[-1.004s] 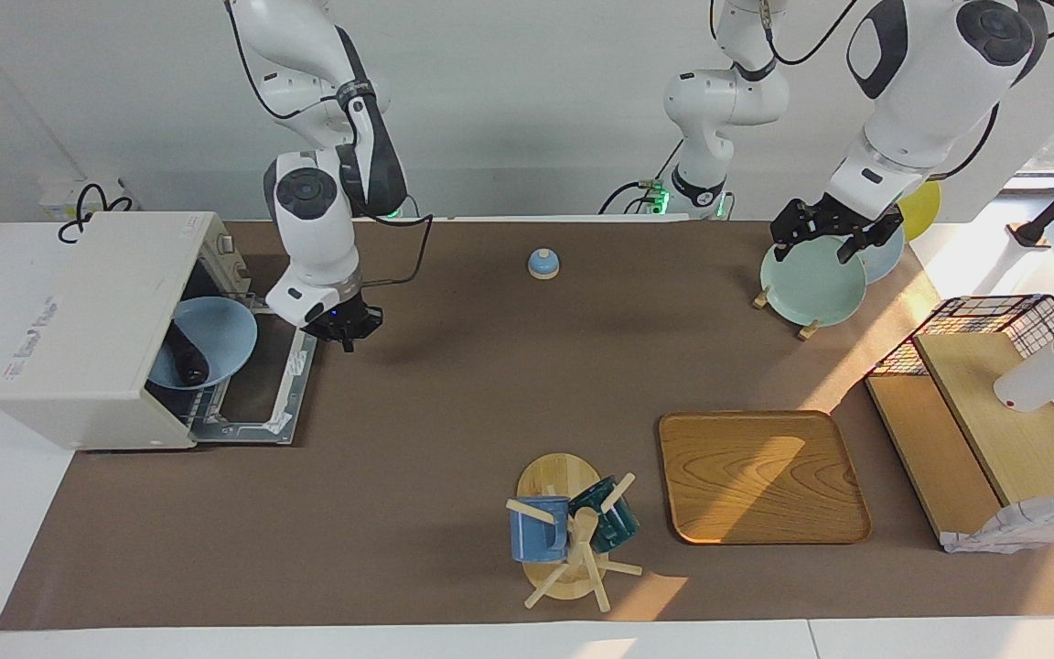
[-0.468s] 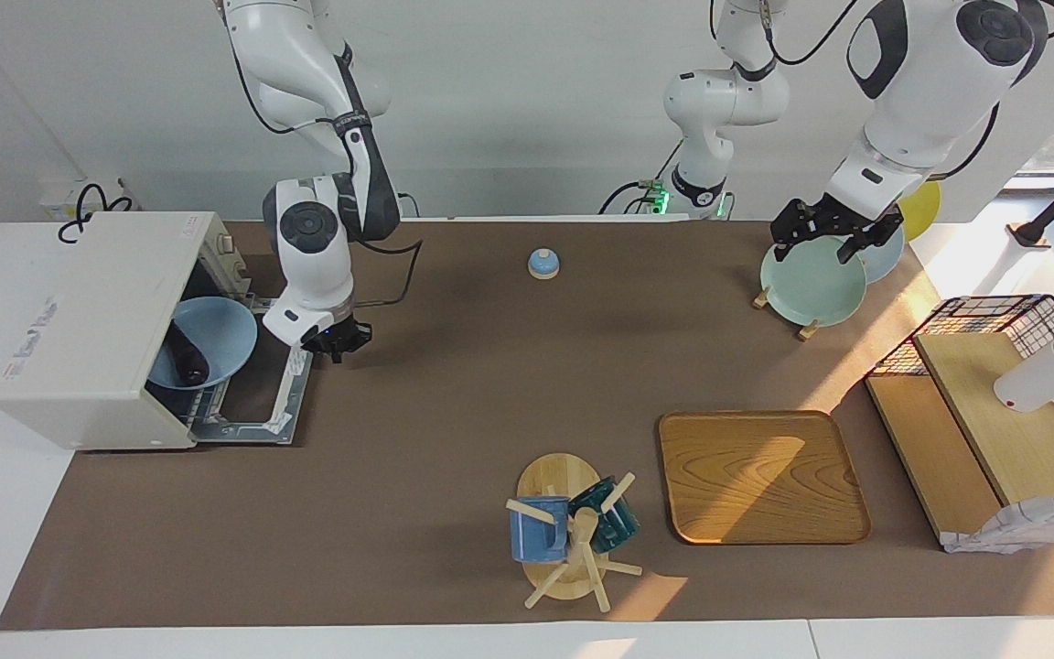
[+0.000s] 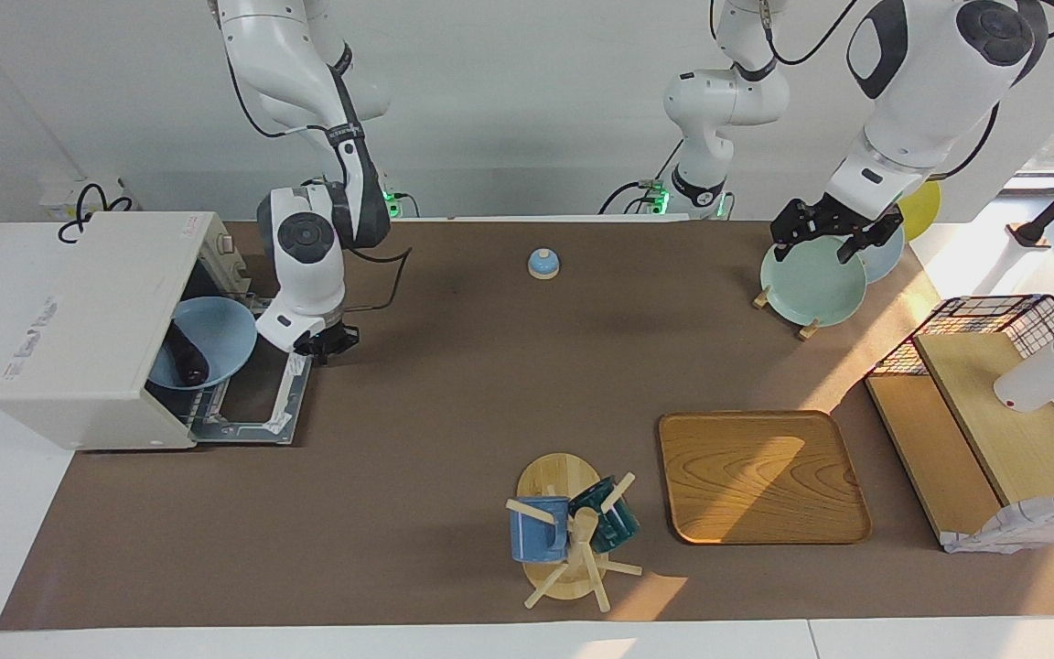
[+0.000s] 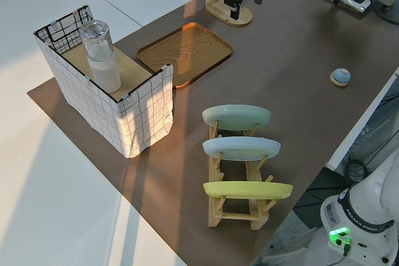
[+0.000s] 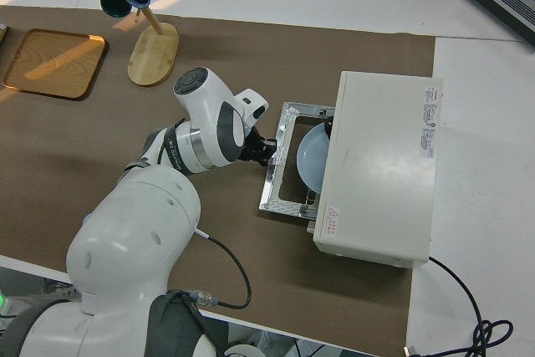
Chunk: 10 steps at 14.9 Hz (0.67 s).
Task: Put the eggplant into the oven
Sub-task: 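Push the oven door shut with the right gripper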
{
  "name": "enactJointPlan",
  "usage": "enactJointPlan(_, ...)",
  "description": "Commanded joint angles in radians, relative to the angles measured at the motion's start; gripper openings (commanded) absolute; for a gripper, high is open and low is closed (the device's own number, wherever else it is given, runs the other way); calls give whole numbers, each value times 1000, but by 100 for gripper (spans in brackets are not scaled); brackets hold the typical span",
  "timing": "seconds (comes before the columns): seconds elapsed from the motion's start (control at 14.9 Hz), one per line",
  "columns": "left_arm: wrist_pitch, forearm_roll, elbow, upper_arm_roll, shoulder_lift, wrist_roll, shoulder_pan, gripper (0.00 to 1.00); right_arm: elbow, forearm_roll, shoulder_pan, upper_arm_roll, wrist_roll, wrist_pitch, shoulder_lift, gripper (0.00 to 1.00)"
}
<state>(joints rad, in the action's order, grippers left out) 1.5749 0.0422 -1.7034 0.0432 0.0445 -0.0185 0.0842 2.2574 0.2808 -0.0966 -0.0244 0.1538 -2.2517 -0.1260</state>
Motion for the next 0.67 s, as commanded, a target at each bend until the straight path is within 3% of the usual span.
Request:
enactJointPlan(0.0, -13, -13, 7, -3, 5, -6, 2, 100, 28, 50, 14, -8, -19, -32, 19, 0)
enactJointPlan(0.33, -13, -13, 7, -3, 5, -6, 2, 100, -2, 210, 8, -8, -48, 10, 16, 0)
enactJointPlan(0.6, -13, -13, 7, -3, 5, -6, 2, 100, -137, 227, 14, -9, -186, 186, 23, 0)
